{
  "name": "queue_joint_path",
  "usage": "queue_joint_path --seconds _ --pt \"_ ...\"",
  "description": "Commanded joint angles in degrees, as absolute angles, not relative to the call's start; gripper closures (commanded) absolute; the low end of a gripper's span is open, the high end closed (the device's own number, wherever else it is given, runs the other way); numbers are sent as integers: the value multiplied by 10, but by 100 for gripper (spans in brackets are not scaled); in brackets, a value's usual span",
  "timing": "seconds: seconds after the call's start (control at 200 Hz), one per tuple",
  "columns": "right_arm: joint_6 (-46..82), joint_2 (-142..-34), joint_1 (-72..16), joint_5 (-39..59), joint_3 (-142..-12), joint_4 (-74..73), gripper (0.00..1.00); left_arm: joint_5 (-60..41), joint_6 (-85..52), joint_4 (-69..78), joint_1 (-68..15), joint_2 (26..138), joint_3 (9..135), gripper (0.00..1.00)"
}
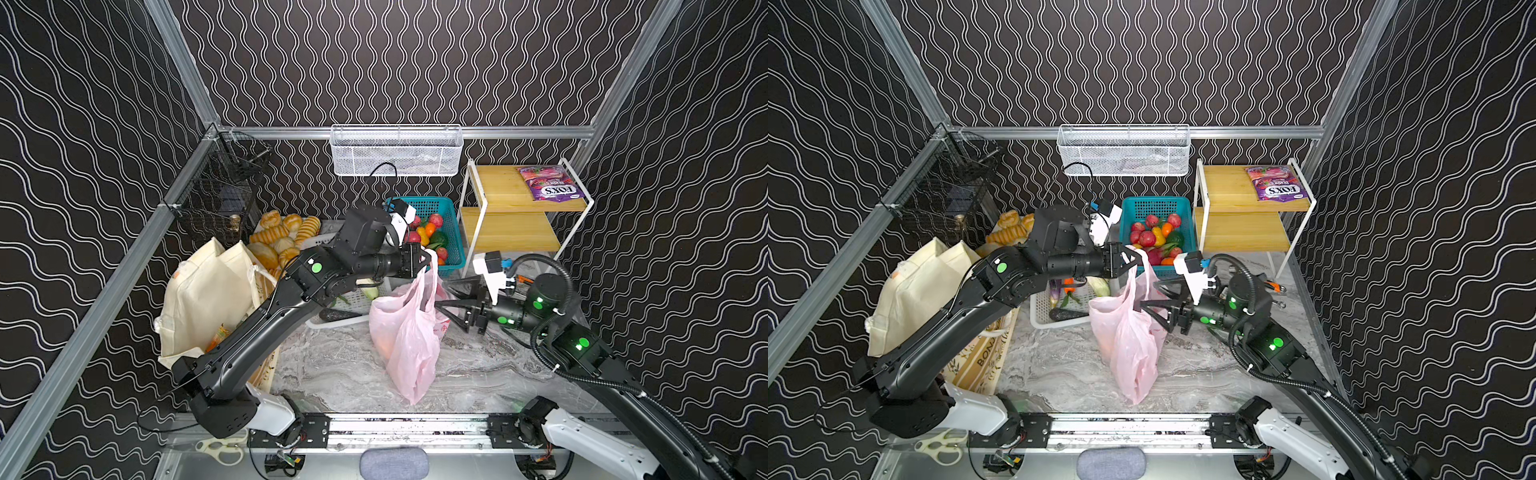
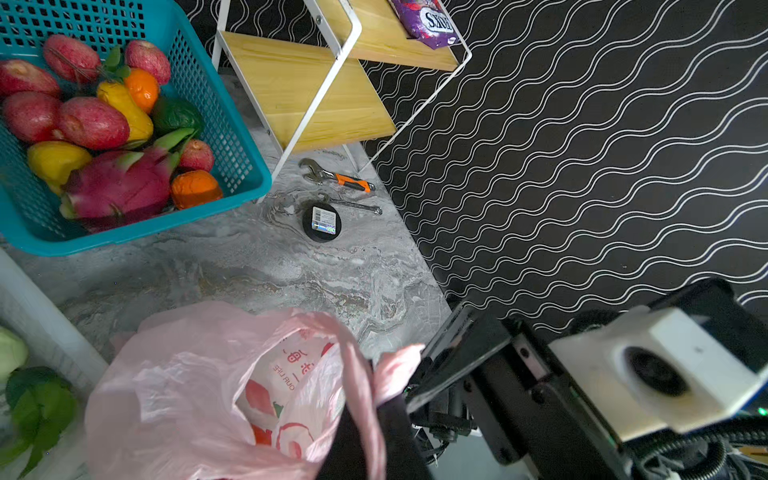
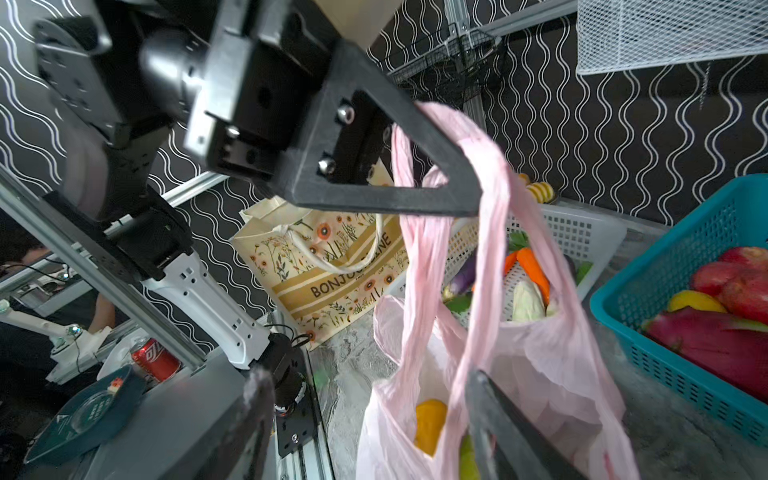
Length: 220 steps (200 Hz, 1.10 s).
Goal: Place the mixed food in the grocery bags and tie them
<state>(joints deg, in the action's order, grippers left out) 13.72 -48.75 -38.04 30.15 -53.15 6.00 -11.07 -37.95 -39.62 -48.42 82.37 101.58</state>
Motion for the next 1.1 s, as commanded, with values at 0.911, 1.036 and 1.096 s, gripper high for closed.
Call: queue_joint_path --seconds 0.911,1.036,1.096 --pt "194 -543 -418 152 -530 28 48 -42 -398 -298 -543 818 995 100" --pt "196 -538 -417 129 -535 49 56 -15 -398 -306 -542 807 986 100" --pt "193 -531 -417 122 -534 56 61 1 -397 -310 -543 801 982 100"
